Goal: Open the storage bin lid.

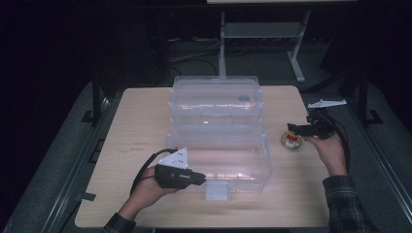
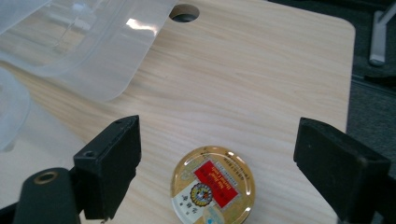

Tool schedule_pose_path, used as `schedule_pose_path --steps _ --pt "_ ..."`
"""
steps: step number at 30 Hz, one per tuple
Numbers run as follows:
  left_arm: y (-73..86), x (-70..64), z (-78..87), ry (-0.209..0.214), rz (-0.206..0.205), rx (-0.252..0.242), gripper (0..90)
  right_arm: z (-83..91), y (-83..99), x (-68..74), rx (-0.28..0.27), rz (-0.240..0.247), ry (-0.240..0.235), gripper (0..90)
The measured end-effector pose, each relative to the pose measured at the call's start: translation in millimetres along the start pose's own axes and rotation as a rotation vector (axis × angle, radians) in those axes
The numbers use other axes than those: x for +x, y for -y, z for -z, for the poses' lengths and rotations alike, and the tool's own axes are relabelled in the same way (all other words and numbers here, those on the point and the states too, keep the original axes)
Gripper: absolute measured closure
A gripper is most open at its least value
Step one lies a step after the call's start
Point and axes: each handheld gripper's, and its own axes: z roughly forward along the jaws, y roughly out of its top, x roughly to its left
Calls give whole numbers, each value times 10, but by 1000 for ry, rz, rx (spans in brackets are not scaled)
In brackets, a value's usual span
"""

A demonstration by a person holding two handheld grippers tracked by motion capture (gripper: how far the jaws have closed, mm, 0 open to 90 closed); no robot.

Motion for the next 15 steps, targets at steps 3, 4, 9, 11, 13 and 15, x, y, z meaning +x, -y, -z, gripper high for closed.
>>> schedule_pose_path --steps 3,4,9,11,13,15 --pt "1 4 0 3 5 -1 826 -16 39 13 5 -1 -1 145" --pt "1 4 0 3 5 -1 826 -21 48 19 8 0 -2 138" --pt "1 11 -1 6 9 -2 826 -29 94 29 12 -2 1 138" --pt "2 10 -2 6 12 -4 827 -34 115 34 12 -4 -1 138" --pt "2 11 -2 7 12 -3 826 -42 140 39 18 -5 -3 138" --pt "1 15 -2 9 12 -3 827 -56 168 46 18 -6 1 138"
